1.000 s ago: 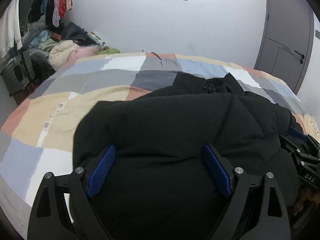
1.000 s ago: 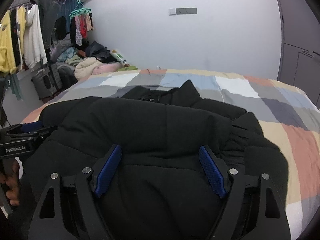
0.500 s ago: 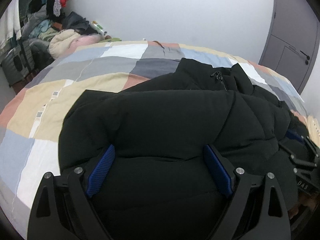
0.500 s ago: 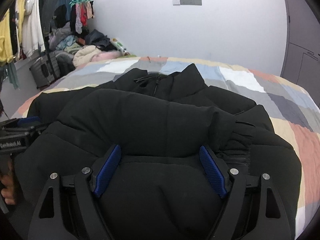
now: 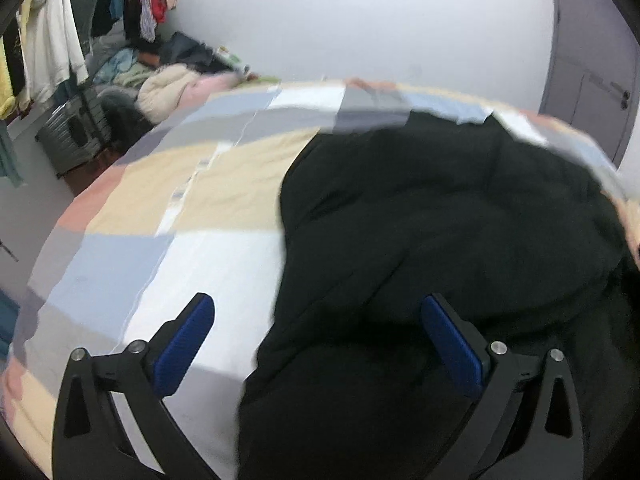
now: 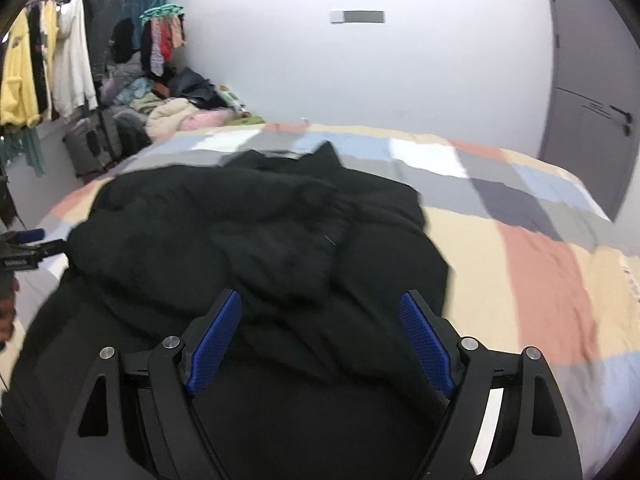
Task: Fold large clothes
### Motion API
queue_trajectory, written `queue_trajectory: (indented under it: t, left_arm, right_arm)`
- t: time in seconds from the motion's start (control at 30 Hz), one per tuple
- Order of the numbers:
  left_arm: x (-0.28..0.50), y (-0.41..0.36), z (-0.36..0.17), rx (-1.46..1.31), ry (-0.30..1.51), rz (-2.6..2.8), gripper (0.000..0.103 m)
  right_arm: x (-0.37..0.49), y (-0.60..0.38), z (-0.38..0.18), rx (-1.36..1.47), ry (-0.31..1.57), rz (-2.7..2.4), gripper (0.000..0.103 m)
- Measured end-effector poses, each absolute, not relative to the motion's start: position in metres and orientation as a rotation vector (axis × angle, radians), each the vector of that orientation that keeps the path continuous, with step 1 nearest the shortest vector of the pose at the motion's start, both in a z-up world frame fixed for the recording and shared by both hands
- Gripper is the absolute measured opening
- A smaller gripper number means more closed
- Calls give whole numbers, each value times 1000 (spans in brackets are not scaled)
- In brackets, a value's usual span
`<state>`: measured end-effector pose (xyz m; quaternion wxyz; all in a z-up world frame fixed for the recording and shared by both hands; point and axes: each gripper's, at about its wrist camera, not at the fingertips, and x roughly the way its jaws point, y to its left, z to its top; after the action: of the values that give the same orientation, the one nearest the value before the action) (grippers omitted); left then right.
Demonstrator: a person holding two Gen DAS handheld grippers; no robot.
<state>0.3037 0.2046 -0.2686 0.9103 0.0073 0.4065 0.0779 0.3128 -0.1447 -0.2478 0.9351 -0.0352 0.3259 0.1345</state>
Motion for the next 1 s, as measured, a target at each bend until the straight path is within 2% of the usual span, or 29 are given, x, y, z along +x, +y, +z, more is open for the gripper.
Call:
queue_trajectory:
  t: [0.33, 0.47, 0.8, 1.0]
  left_arm:
    - [322, 232, -324, 42, 956, 246, 103]
    - [331, 232, -331, 57, 929, 271, 103]
    - [336, 246, -309, -41, 782, 339, 103]
    - [336, 258, -307, -89, 758, 356, 103]
  right_arm:
    - [324, -164, -301, -149, 837, 160, 81]
    - [337, -167, -315, -160, 861, 128, 81]
    - [344, -173, -292, -94, 652, 87, 81]
    - [349, -179, -285, -82, 571, 75, 81]
